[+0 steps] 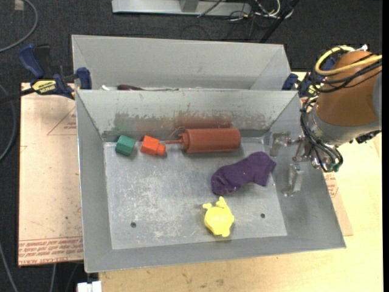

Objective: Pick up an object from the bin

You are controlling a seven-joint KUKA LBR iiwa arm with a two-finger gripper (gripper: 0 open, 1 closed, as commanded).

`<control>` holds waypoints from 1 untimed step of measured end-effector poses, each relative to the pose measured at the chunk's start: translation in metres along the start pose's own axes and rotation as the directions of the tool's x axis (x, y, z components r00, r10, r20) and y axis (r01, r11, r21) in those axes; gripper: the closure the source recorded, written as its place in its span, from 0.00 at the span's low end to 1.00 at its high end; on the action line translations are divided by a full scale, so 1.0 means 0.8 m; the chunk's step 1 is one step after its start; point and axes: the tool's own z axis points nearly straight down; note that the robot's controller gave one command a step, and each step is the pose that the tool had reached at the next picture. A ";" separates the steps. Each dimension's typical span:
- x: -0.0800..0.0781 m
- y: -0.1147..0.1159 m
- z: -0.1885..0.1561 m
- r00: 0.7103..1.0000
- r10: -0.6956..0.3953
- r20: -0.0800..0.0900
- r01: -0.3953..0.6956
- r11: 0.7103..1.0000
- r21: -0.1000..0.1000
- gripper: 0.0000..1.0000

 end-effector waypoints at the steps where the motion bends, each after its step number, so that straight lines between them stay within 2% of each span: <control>1: -0.002 0.001 -0.006 1.000 -0.004 0.008 0.004 1.000 0.001 1.00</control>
Offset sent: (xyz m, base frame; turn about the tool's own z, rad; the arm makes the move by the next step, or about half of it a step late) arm 0.0000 0.0000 0.0000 0.0000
